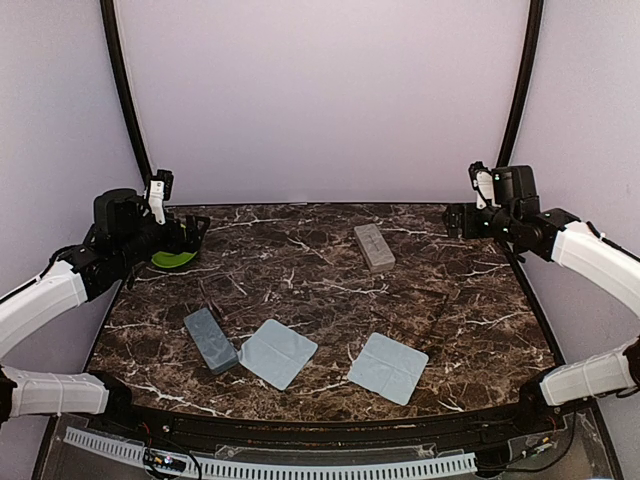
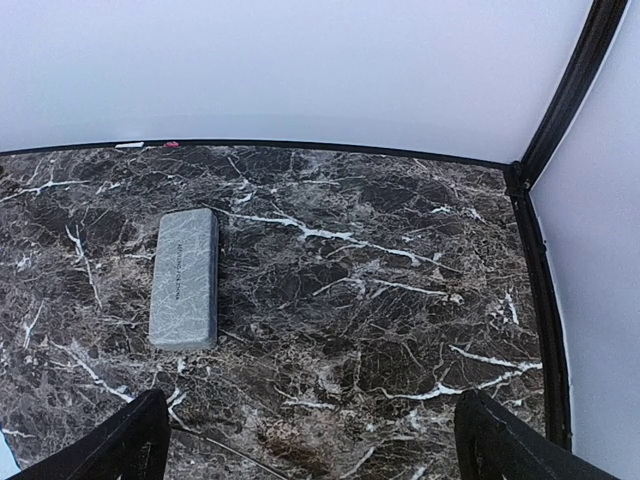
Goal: Organize the sunglasses
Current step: Pick up the sunglasses case from the center of the board.
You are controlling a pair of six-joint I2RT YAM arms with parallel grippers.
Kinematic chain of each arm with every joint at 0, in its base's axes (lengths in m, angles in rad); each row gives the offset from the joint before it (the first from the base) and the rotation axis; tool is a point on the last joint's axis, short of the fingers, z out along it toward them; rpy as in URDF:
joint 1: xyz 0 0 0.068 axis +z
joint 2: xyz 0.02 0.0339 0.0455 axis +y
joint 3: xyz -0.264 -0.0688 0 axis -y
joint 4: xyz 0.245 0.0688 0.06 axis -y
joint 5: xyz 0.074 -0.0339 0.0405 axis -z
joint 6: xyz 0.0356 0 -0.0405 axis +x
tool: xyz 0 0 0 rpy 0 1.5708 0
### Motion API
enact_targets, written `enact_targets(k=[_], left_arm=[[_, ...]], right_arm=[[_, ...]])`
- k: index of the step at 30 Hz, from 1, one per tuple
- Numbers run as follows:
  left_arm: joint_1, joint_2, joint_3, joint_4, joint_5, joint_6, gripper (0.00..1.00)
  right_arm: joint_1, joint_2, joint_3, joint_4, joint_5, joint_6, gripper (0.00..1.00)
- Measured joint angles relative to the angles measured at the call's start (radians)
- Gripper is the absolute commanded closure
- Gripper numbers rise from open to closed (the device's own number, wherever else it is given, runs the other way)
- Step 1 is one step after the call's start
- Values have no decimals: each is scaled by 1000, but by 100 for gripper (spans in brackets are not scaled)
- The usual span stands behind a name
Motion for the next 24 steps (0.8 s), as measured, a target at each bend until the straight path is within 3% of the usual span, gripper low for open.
enact_targets(k=[17,24], left_arm=[[-2,0,0,0,-8,1,1],[-2,0,0,-2,-75,2,1]], right_arm=[[6,0,0,0,8,-2,0],[6,0,0,-1,71,8,0]])
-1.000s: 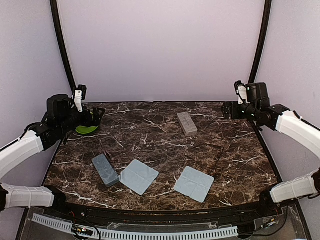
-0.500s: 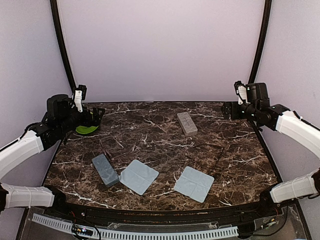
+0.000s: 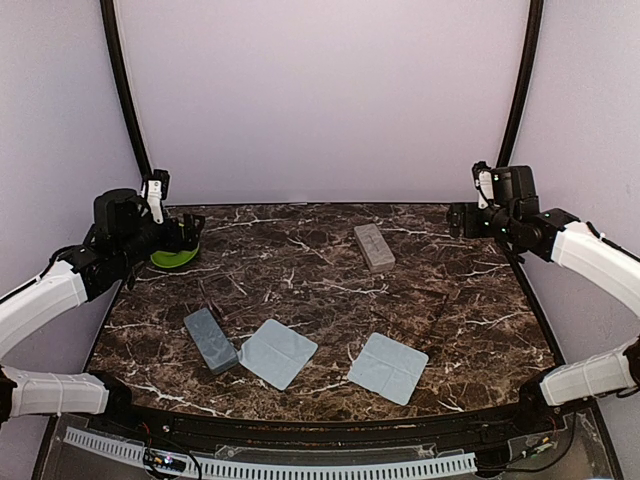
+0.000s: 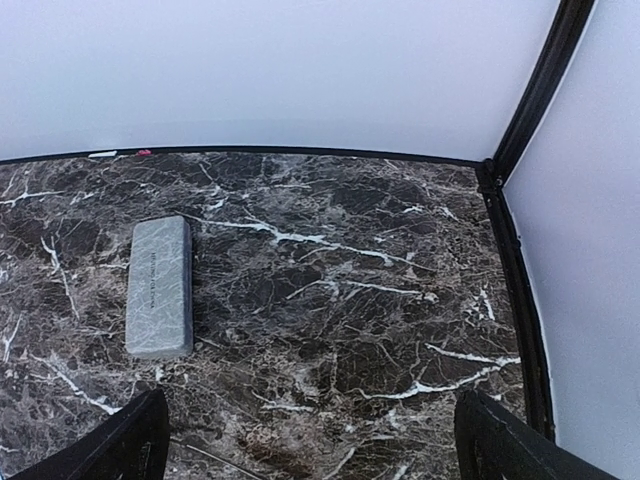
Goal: Organize the sunglasses
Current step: Pick up the sunglasses case from the center of the board.
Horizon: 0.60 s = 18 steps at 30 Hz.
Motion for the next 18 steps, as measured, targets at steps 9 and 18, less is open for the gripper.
enact_targets(k=[9,18], left_arm=[[0,0,0,-14,-79,0,1],[-1,12,9,-27,-50,5,1]], right_arm=[[0,-1,-13,1,43,12,0],[1,-24,-31,18,36,4,0]])
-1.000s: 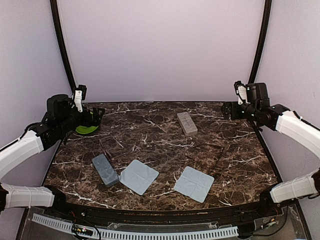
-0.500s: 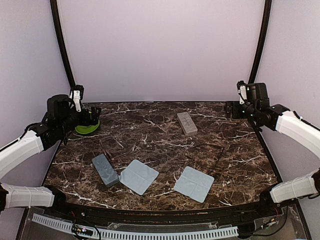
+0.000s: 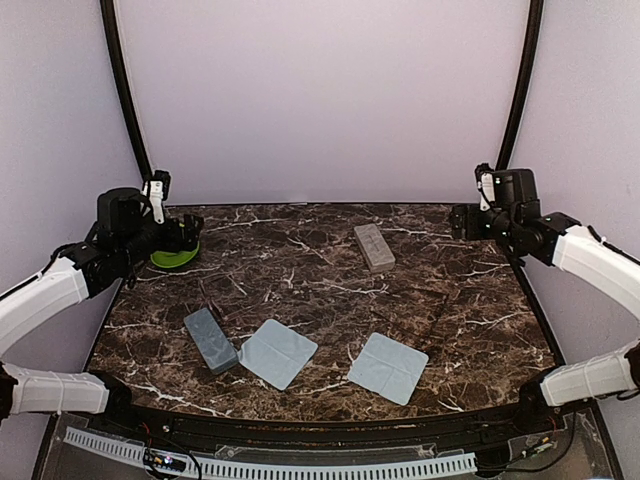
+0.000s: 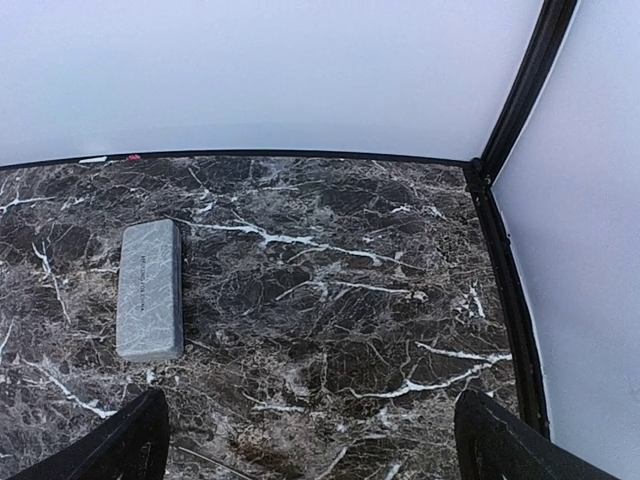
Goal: Organize the sunglasses
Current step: Pick up the sunglasses case from the center of the board.
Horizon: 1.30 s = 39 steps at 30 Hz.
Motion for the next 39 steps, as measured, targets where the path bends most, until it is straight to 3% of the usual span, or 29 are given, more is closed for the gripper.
enact_targets(k=[10,22,32,39], left_arm=[[-60,233,117,-124,72,8,1],[-73,245,117,-157,103,8,1],[-78,244,117,-159,104,13,1],[-78,244,117,-159,103,15,1]], right_arm=[[142,362,188,-18,-6,34,0],[168,818,469,-52,-137,76,0],[178,966,593,-74,-179,76,1],[178,1015,609,-87,-182,68,14]])
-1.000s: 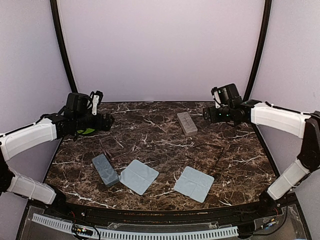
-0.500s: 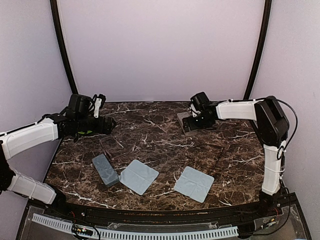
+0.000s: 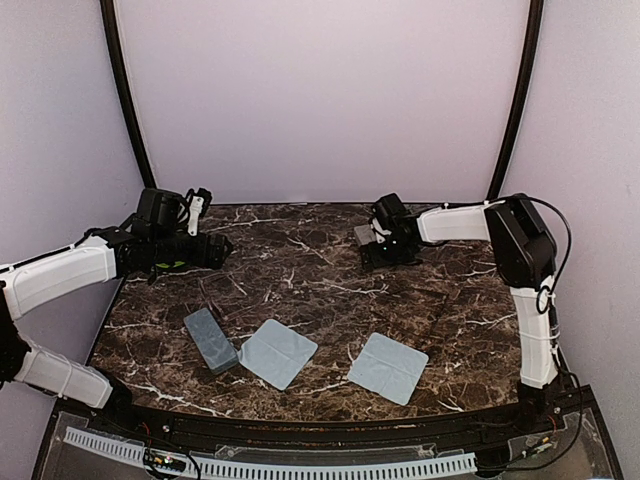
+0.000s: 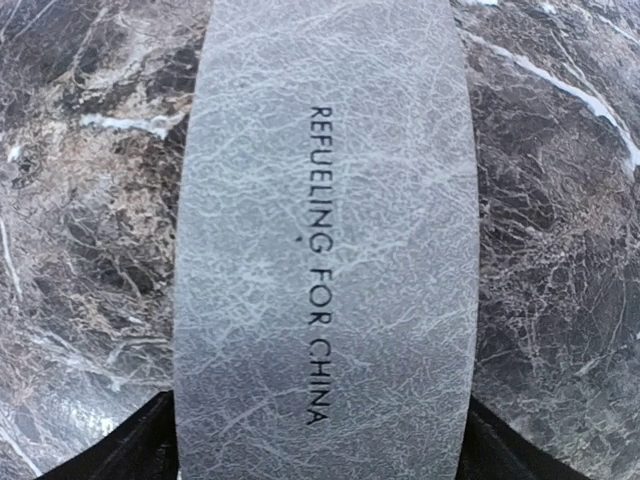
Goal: Organize the sunglasses
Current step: Pick up the sunglasses case from the center of the board, then pass from the right arm to the left
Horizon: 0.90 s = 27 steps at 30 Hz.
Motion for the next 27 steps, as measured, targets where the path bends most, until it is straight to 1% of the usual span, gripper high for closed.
enact_targets(k=[8,11,14,16,20,26,27], left_arm=[[0,0,0,0,8,-1,1],[-2,0,0,0,19,-13,1],[-17,0,0,3,34,-42,1],[-35,0,-3,22,45,-64,1],[-92,-2,-52,113,73,-101,1],[-210,62,-120,293,130,-144,1],[-227,79,-122,319,137,-148,1]], right_arm=[[1,-2,-2,6,6,0,37],[1,-23,-33,21,3,-6,46],[1,-66,-90,34,-11,-16,52],[1,-120,-143,45,-50,-21,55],[2,-234,-216,62,-159,-32,63],[10,-410,-293,113,-380,-42,66],[13,-417,-296,115,-391,-42,66]])
